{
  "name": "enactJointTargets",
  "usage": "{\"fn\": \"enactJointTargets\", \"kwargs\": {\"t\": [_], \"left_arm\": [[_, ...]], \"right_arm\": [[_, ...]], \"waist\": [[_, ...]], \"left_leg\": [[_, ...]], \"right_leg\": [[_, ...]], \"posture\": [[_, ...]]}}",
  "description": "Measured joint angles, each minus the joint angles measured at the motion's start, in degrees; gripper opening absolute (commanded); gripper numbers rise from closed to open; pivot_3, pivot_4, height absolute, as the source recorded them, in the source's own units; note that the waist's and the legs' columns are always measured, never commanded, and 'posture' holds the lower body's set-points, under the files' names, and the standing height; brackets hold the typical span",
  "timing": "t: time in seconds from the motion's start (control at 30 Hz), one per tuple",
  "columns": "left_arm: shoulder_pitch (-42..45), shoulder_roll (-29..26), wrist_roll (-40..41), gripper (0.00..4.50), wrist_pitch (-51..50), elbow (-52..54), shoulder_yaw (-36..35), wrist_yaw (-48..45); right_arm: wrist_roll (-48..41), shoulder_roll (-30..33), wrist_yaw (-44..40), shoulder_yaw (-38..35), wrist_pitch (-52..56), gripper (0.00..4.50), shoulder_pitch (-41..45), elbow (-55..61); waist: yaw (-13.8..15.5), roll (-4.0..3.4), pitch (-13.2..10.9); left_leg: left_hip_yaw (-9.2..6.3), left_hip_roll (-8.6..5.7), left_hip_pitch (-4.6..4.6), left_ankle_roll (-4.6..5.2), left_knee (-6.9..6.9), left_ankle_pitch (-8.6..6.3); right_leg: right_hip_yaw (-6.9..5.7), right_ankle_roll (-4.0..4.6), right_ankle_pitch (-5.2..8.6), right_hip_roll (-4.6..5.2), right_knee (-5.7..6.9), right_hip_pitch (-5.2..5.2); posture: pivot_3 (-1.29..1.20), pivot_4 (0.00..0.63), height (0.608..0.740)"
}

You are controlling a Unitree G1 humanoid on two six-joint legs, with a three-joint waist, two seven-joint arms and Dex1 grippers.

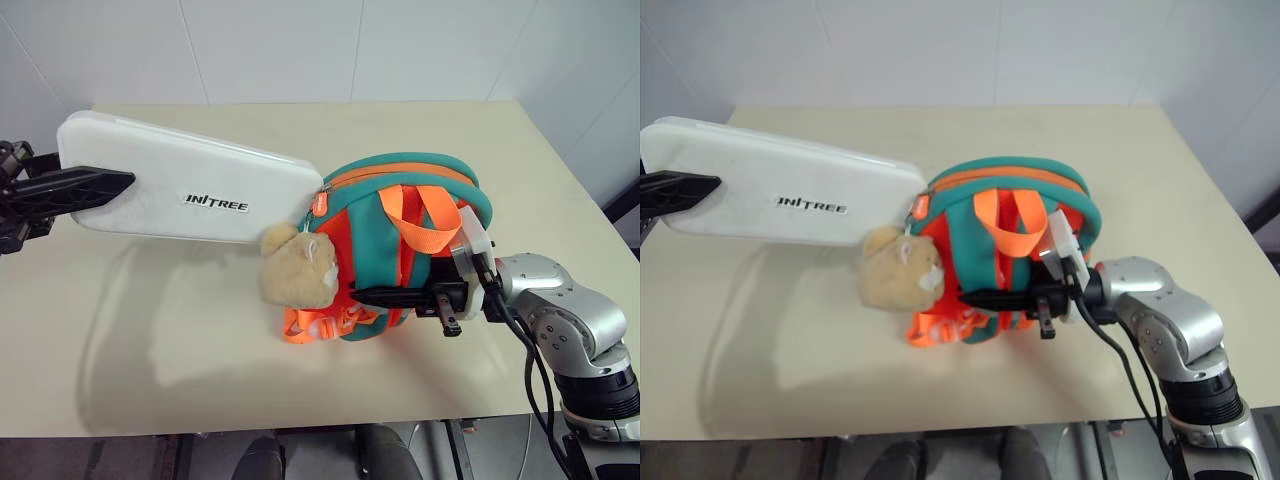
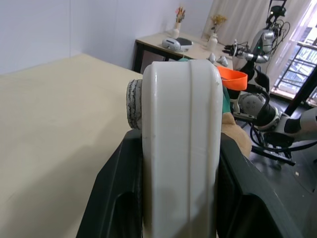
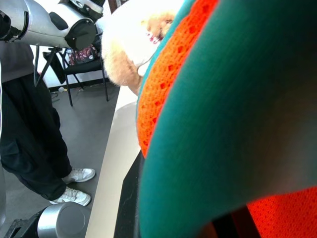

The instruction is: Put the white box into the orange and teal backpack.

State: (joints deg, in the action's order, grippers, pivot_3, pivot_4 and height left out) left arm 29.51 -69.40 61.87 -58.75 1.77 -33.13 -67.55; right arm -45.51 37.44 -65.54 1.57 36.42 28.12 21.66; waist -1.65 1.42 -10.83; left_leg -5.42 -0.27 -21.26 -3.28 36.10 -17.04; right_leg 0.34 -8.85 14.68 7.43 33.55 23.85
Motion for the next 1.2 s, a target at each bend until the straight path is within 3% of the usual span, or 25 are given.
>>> {"fn": "enactJointTargets", "kwargs": {"t": [0.23, 0.47, 0.97, 1.2], "left_arm": [[-5.15, -2.67, -0.96, 1.33, -1.25, 2.14, -3.78, -1.21], [-5.44, -0.61, -0.89, 1.33, -1.20, 4.28, -4.51, 0.27], [1.86, 2.45, -6.87, 1.32, 10.40, 5.16, 9.00, -0.01], [8.70, 8.46, -8.53, 1.32, 11.39, 5.17, 14.21, 2.22]], "right_arm": [[0.28, -0.24, -0.66, 0.39, -0.12, 0.53, 0.90, -1.71], [1.16, -1.37, -1.58, 0.85, -0.26, 0.53, 2.25, -3.45], [1.59, -2.18, -1.15, 0.91, -0.26, 0.53, 2.21, -3.29], [1.60, -2.41, -0.25, 0.89, -0.26, 0.53, 2.07, -2.88]], "waist": [[0.04, -0.01, -0.01], [0.05, -0.01, -0.01], [0.14, 0.00, 0.00], [0.15, 0.00, 0.00]], "left_leg": [[0.01, 0.02, 0.00, 0.01, -0.01, -0.01], [0.01, 0.02, 0.04, 0.01, 0.02, 0.00], [0.01, 0.02, 0.03, 0.00, 0.09, 0.00], [0.01, 0.02, 0.02, -0.01, 0.12, 0.00]], "right_leg": [[0.00, 0.03, 0.02, -0.01, 0.01, 0.01], [0.01, 0.03, 0.02, -0.02, 0.11, 0.01], [0.01, 0.03, 0.02, -0.02, 0.16, 0.00], [0.01, 0.02, 0.01, -0.03, 0.18, 0.00]], "posture": [[0.00, 0.150, 0.740], [0.00, 0.150, 0.740], [0.00, 0.150, 0.740], [0.00, 0.150, 0.740]]}}
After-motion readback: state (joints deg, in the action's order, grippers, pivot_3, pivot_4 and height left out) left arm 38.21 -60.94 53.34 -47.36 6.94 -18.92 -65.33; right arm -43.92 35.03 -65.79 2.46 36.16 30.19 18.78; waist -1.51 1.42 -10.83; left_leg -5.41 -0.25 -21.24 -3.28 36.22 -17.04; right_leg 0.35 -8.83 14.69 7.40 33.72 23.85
